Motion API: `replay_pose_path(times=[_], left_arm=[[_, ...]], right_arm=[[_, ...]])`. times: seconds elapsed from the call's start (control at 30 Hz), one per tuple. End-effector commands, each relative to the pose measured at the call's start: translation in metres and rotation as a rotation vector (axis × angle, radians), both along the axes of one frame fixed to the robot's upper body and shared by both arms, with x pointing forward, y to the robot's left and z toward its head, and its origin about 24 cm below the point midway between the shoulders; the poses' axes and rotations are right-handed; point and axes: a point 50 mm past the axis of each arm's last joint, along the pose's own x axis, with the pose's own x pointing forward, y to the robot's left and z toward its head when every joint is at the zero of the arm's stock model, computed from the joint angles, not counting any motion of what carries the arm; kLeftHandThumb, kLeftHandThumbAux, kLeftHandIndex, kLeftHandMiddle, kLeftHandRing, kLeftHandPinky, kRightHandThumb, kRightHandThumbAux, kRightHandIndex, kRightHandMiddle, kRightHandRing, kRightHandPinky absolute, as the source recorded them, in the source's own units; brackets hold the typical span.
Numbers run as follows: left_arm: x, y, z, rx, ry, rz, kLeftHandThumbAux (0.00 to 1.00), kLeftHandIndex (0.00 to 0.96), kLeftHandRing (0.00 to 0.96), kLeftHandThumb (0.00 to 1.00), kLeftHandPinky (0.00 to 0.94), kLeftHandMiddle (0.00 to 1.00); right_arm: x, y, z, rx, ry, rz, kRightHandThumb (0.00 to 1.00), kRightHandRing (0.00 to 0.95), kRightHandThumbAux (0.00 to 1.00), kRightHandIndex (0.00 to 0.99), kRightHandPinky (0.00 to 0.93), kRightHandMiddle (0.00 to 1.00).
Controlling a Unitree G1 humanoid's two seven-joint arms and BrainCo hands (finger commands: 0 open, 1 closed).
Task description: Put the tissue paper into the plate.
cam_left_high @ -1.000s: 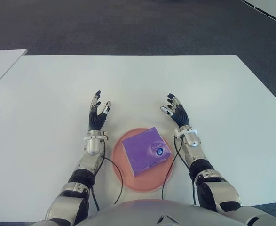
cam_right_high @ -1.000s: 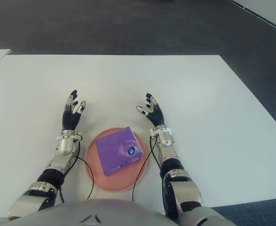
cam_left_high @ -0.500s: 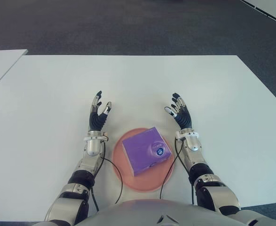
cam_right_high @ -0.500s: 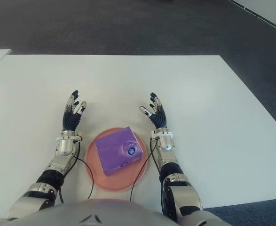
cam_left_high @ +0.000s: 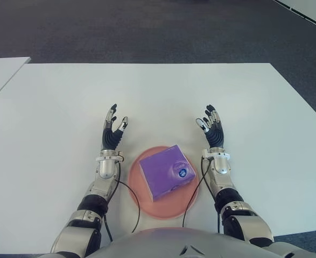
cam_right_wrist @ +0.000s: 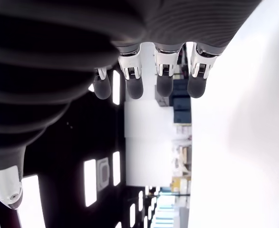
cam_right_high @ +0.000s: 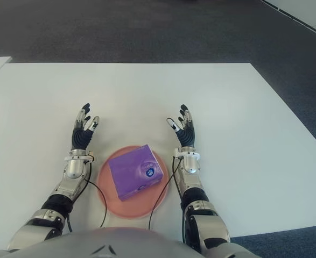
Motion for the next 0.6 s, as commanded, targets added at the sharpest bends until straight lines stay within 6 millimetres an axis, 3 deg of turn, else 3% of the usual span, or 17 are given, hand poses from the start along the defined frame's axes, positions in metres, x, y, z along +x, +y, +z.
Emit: replay_pose_path(times=[0.03, 0.6], left_arm=[[-0.0141, 0.0038, -0.0184, 0.007, 0.09, 0.013, 0.434, 0.0, 0.0, 0.0, 0.0, 0.0], [-0.0111, 0.0062, -0.0167, 0.007, 0.087, 0.0, 0.434, 0.0, 0.0, 0.0, 0.0, 0.0]], right_arm=[[-0.0287, 0.0061, -0.032, 0.027, 0.122, -0.014, 0.02, 0.0, 0.536, 0.0, 0.0, 0.0], [-0.0264, 0.0081, -0.0317, 0.015, 0.124, -0.015, 0.013, 0.0, 0.544, 0.0, 0.0, 0.0]])
